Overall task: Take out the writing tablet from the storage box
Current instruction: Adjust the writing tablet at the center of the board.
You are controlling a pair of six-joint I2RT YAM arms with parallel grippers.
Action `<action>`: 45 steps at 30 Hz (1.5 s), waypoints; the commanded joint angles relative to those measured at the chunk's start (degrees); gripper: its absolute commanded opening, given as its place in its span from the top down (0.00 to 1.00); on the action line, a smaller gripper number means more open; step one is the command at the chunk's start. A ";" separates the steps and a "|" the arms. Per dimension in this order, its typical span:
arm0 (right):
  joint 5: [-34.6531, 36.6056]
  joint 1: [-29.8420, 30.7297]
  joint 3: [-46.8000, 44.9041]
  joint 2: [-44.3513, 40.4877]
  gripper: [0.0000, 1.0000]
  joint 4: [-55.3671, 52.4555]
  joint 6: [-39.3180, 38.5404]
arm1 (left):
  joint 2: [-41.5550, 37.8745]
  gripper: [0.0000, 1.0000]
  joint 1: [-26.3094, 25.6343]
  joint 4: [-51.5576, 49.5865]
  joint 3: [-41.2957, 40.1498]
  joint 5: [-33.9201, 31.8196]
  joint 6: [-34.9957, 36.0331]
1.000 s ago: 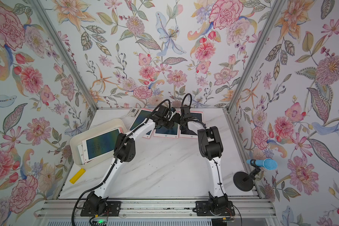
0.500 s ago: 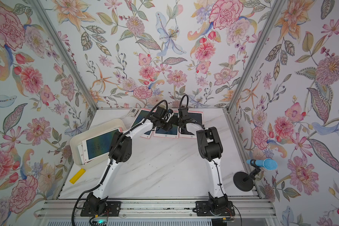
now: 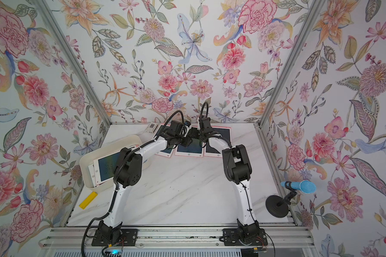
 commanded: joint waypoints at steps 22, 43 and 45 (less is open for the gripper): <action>-8.95 -0.66 17.17 4.38 0.06 -4.63 -4.10 | -9.72 0.54 13.54 8.63 -18.99 -15.52 -5.30; -10.57 -7.32 -24.69 -21.91 0.07 14.52 0.23 | 12.85 0.49 8.96 -1.94 12.79 -11.78 1.21; -11.11 -7.30 -25.54 -22.12 0.07 14.90 0.27 | 13.54 0.49 8.31 -1.65 13.69 -12.25 0.97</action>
